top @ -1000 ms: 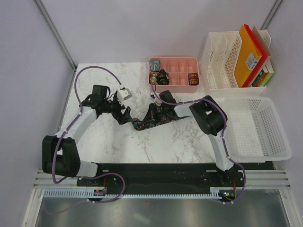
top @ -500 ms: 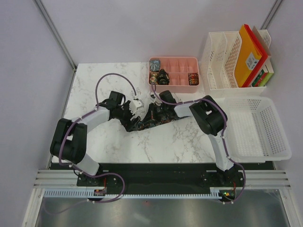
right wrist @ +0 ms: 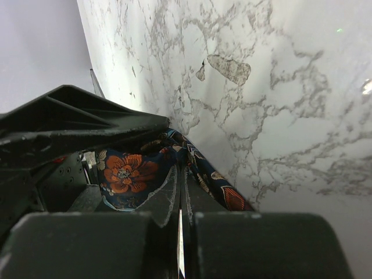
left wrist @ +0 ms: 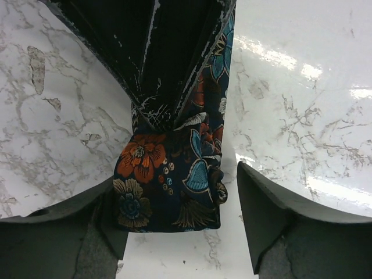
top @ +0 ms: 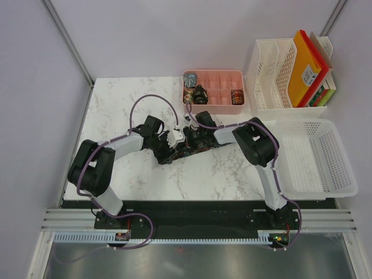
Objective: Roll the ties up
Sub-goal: Roll the tie at the center of the board.
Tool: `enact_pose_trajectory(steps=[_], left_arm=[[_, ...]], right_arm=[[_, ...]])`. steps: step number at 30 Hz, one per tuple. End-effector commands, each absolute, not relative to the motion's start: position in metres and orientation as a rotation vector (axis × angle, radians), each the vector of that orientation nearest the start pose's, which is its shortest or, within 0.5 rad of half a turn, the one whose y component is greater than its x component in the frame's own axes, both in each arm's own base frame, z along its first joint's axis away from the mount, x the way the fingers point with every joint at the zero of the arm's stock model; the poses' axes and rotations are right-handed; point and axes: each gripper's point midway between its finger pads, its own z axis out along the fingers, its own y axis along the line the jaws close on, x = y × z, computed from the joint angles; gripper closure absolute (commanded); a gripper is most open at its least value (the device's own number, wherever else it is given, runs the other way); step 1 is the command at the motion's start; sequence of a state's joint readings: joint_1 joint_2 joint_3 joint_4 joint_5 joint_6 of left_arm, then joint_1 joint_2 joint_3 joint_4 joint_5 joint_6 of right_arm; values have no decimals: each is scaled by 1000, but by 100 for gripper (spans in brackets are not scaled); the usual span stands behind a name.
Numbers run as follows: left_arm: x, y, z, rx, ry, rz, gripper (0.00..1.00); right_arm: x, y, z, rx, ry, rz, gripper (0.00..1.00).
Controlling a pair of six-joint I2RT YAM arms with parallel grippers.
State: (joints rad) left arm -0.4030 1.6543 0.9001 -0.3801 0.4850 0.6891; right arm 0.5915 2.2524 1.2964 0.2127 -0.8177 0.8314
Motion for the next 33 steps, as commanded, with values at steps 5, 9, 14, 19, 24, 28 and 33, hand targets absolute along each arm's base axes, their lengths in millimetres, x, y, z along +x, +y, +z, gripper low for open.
enact_pose_trajectory(steps=[5,9,14,19,24,28,33], left_arm=[[299,-178,12,1541,2118,-385,44],[297,-177,12,1527,2130,-388,48],[297,-176,13,1511,2142,-377,52],[298,-176,16,1500,2143,-374,54],[289,-184,27,1524,2083,-451,51],[282,-192,36,1548,2032,-529,42],[283,-199,40,1542,2024,-571,37]], right_arm=[[317,385,17,-167,2637,1512,100],[313,383,21,-173,2656,1505,100],[309,379,33,-177,2649,1505,100],[305,376,30,-157,2676,1497,100],[305,368,4,-181,2710,1395,100],[310,365,-18,-177,2732,1323,100],[315,364,-24,-161,2726,1285,100]])
